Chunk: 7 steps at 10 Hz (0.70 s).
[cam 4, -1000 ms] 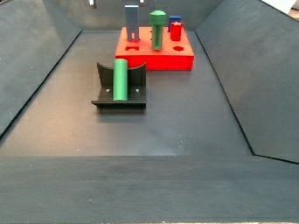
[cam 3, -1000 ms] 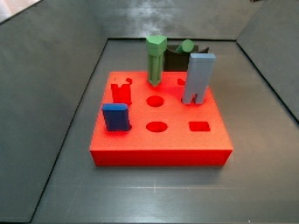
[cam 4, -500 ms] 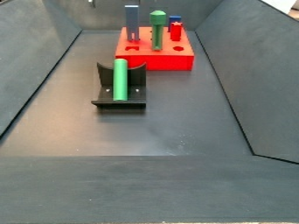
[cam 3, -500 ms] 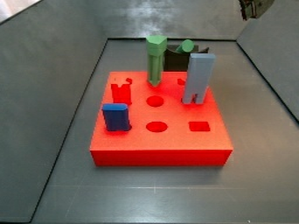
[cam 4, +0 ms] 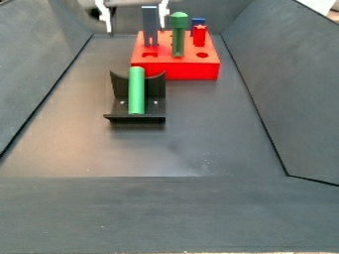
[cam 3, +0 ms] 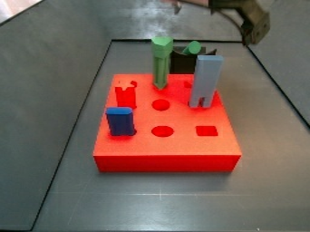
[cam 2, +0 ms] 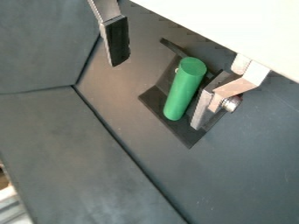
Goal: Pick up the round object. Move up. Place the round object on the fixture. Regrasp the round object. Move to above the board. Insert the round object.
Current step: Regrasp the round object.
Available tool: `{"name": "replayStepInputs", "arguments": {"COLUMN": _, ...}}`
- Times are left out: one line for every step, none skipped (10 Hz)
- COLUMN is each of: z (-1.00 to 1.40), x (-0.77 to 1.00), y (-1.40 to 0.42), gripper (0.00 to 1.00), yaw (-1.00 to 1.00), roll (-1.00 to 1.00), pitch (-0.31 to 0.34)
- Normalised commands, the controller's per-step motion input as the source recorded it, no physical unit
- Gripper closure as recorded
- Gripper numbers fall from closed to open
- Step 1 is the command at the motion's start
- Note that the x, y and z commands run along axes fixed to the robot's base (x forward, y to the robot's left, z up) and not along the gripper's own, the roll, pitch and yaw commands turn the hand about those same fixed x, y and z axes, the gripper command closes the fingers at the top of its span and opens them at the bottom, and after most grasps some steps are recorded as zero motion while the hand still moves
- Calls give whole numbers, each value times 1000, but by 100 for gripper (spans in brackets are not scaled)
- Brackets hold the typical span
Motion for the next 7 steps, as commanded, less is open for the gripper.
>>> {"name": "replayStepInputs", "arguments": {"z": -1000, "x": 71, "y": 57, "gripper": 0, "yaw": 72, "roll": 80, "pitch": -189}}
{"name": "replayStepInputs", "arguments": {"z": -1000, "x": 77, "y": 56, "gripper": 0, "yaw": 41, "roll": 81, "pitch": -190}}
{"name": "replayStepInputs", "arguments": {"z": -1000, "x": 82, "y": 49, "gripper": 0, "yaw": -15, "roll": 81, "pitch": -172}}
{"name": "replayStepInputs", "arguments": {"z": -1000, "x": 90, "y": 46, "gripper": 0, "yaw": -57, "roll": 80, "pitch": -147}}
{"name": "replayStepInputs", "arguments": {"z": -1000, "x": 94, "y": 41, "gripper": 0, "yaw": -78, "roll": 76, "pitch": -119}}
{"name": "replayStepInputs", "arguments": {"z": -879, "x": 89, "y": 30, "gripper": 0, "yaw": -88, "roll": 73, "pitch": -89}}
{"name": "replayStepInputs", "arguments": {"z": -722, "x": 80, "y": 21, "gripper": 0, "yaw": -89, "roll": 73, "pitch": -59}}
